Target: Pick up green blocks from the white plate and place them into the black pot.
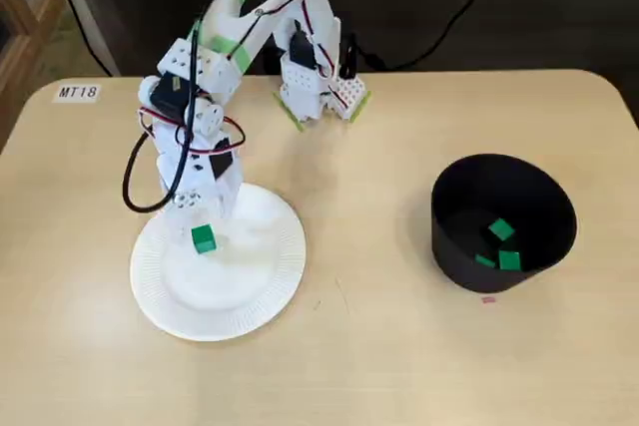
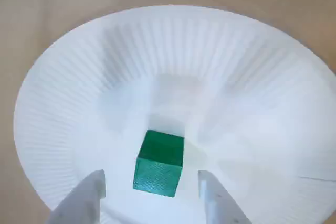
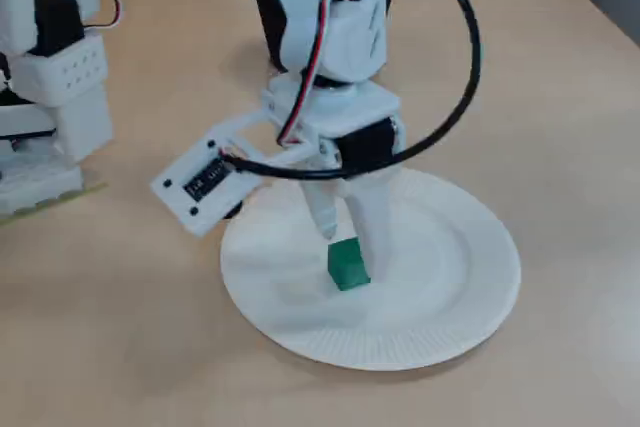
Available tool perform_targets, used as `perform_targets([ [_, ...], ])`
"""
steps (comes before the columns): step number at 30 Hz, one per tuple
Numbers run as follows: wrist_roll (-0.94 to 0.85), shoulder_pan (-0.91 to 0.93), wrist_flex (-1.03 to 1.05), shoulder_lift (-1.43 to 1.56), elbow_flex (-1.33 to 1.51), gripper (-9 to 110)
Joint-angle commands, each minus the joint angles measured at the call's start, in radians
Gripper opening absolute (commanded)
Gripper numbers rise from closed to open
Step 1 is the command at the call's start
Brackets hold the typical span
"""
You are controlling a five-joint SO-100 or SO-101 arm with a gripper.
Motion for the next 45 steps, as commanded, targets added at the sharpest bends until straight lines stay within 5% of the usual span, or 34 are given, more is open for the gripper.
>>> perform_targets([
  [1,-0.011,-0.003,-0.025,0.003,-0.032,25],
  [7,0.009,0.0,-0.041,-0.025,-0.032,16],
  [11,0.028,0.011,-0.046,-0.049,-0.032,-2],
  [25,-0.17,-0.025,-0.295,0.259,-0.029,-2],
  [30,-0.313,-0.186,-0.405,0.526,0.034,-2],
  [45,-0.305,-0.996,-0.925,1.08,0.623,-2],
])
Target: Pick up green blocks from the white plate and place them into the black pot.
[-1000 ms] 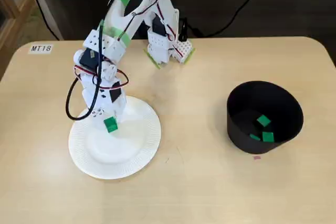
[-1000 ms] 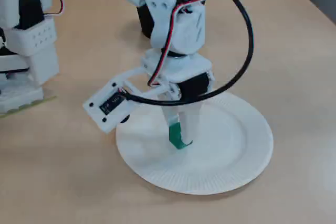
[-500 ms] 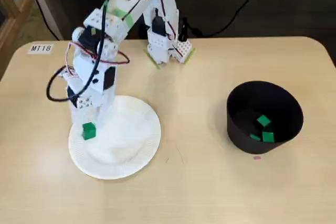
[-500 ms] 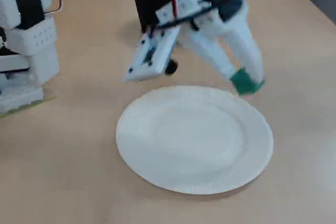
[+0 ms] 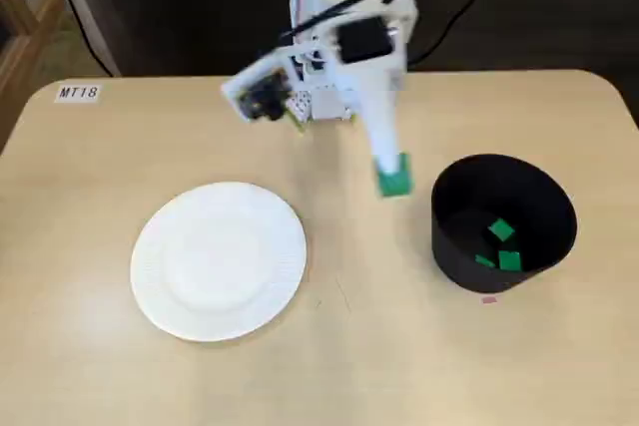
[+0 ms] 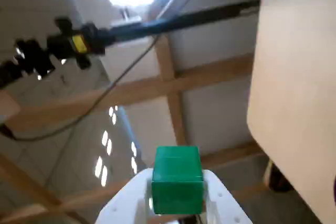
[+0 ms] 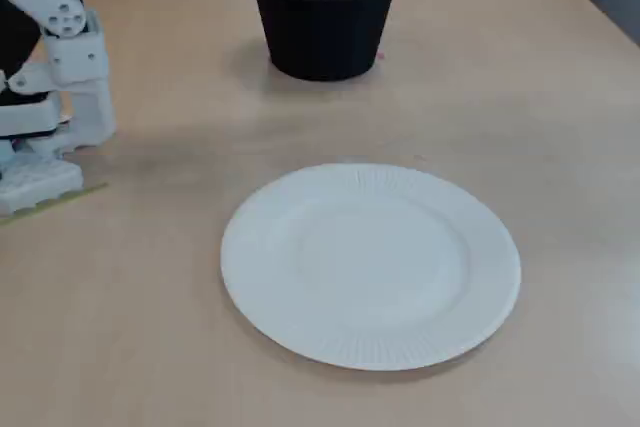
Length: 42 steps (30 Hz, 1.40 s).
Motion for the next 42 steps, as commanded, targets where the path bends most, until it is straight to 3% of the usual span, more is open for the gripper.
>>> perform_targets([
  [1,0.0,-0.106,-0.141,0.13,0.187,-2],
  [13,-0.1,-0.233,-0.221,0.291,0.583,-2],
  [29,-0.244,-0.262,-0.081,0.058,0.383,-2],
  [34,-0.337,-0.242,0.026,0.055,0.345,33],
  [40,-0.345,-0.222,0.072,0.051,0.321,34],
  [42,-0.328,-0.216,0.072,0.052,0.313,23],
])
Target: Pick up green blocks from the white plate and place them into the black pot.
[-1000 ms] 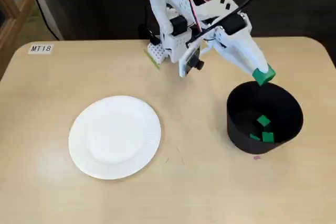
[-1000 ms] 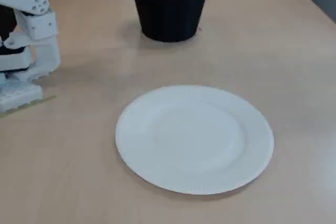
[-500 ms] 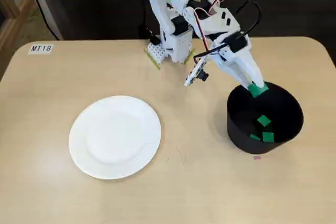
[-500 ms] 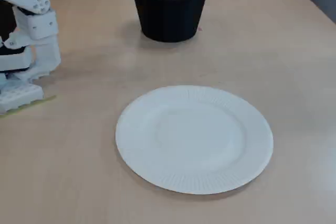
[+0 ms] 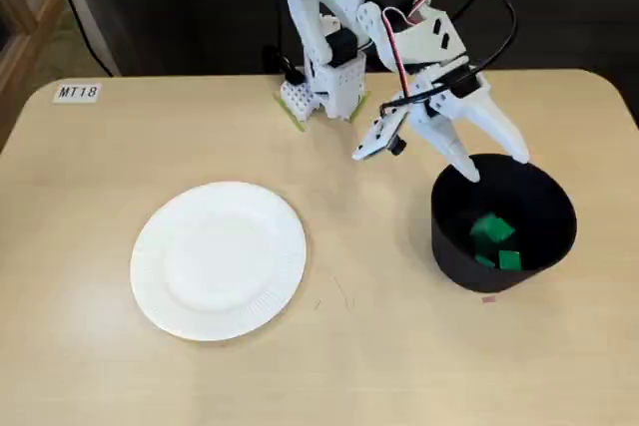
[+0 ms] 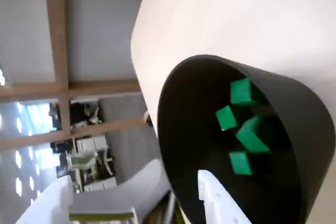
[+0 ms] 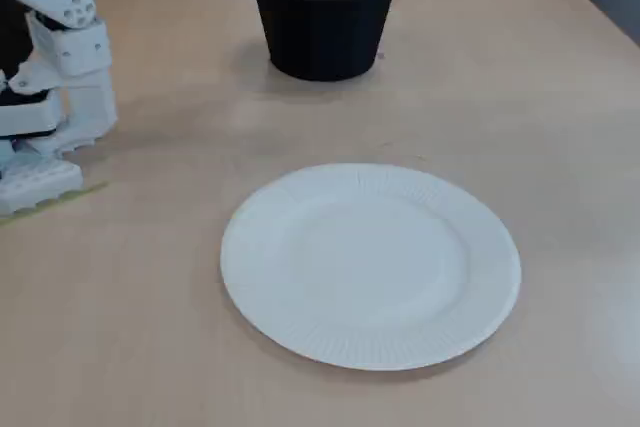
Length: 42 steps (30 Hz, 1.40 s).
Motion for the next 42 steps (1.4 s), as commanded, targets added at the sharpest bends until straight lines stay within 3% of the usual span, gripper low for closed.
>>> perform_targets([
  [1,0.035,0.018,0.011,0.008,-0.074,7],
  [2,0.049,0.035,0.043,0.018,-0.094,-2],
  [8,-0.012,0.252,0.41,0.049,-0.433,-2],
  [11,-0.018,0.399,0.506,0.051,-0.586,-2],
  [15,0.031,0.546,0.589,0.1,-0.583,-2],
  [23,0.143,0.603,0.558,0.43,-0.094,-2],
  [31,0.155,0.598,0.678,0.861,0.259,-2],
  [42,0.156,0.568,0.638,0.877,0.442,-2],
])
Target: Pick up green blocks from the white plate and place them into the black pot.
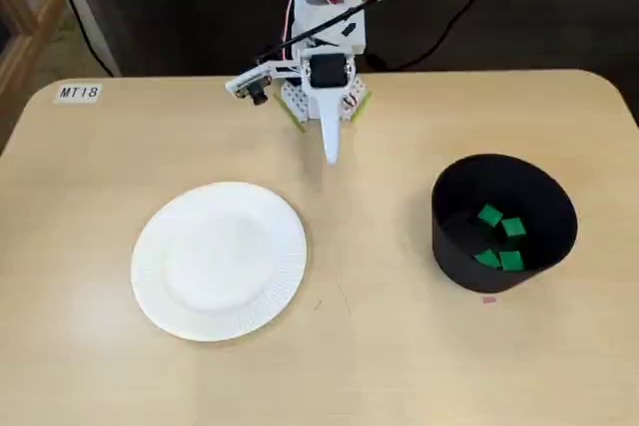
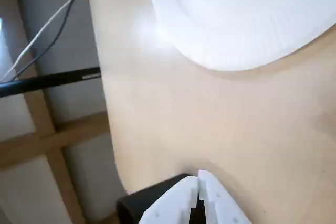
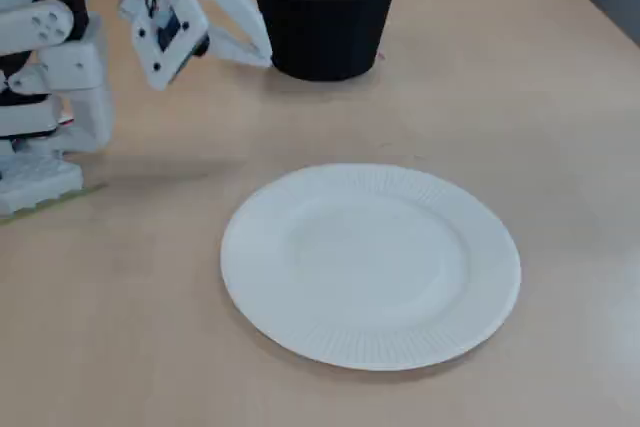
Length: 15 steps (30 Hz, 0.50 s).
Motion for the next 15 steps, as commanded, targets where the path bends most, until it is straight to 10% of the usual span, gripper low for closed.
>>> perform_targets([
  [1,0.0,-0.003,-0.035,0.006,0.055,-2],
  [15,-0.015,0.051,-0.061,0.008,0.16,-2],
])
